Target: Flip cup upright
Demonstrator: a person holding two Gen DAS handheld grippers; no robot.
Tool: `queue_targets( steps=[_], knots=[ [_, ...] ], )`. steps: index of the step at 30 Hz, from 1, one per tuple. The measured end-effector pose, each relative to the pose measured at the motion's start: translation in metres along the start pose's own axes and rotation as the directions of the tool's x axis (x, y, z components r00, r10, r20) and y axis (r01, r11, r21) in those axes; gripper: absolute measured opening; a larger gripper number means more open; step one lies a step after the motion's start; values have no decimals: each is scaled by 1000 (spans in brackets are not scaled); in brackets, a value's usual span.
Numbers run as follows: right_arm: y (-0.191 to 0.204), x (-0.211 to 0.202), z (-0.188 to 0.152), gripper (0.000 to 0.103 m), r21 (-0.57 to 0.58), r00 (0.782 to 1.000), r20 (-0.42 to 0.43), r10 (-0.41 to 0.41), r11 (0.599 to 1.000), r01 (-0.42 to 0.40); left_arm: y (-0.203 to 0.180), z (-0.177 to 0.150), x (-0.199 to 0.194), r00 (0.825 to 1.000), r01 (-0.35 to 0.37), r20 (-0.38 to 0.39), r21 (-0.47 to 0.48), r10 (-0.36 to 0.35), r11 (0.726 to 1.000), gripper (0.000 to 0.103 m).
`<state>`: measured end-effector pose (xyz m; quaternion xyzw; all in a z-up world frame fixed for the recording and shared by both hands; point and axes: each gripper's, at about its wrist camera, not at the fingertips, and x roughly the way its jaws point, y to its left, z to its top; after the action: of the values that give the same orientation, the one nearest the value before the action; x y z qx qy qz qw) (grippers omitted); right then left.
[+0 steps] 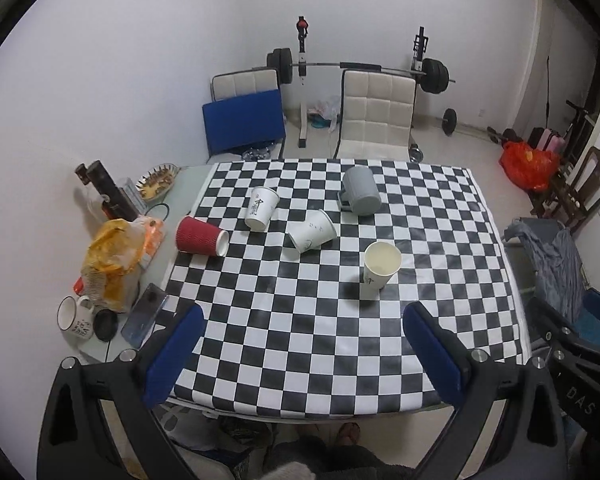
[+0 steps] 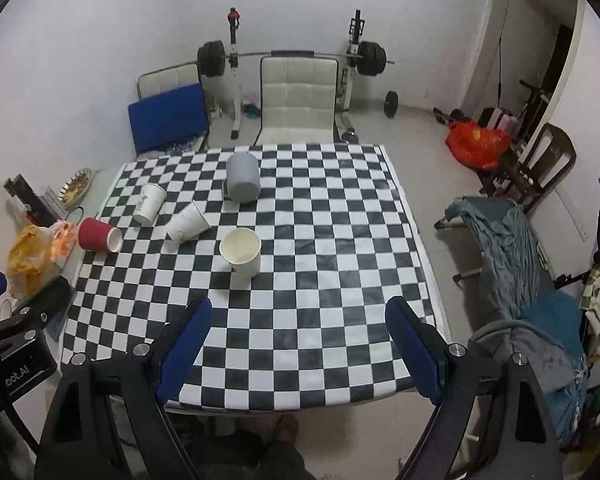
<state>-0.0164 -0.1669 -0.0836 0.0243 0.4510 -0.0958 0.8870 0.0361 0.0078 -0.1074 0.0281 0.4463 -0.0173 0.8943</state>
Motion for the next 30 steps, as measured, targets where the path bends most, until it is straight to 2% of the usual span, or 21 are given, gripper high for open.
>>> queue_targets(
  steps=[11, 30],
  knots=[
    [-1, -49, 7, 90, -18, 998, 35, 59, 998, -59, 1, -3, -32, 1000, -10, 7, -40, 10, 999, 102],
    [-10, -64, 12, 92, -11, 998, 52, 46, 999, -46, -4, 1, -47, 1000, -7, 28, -47, 9, 999, 102]
  ],
)
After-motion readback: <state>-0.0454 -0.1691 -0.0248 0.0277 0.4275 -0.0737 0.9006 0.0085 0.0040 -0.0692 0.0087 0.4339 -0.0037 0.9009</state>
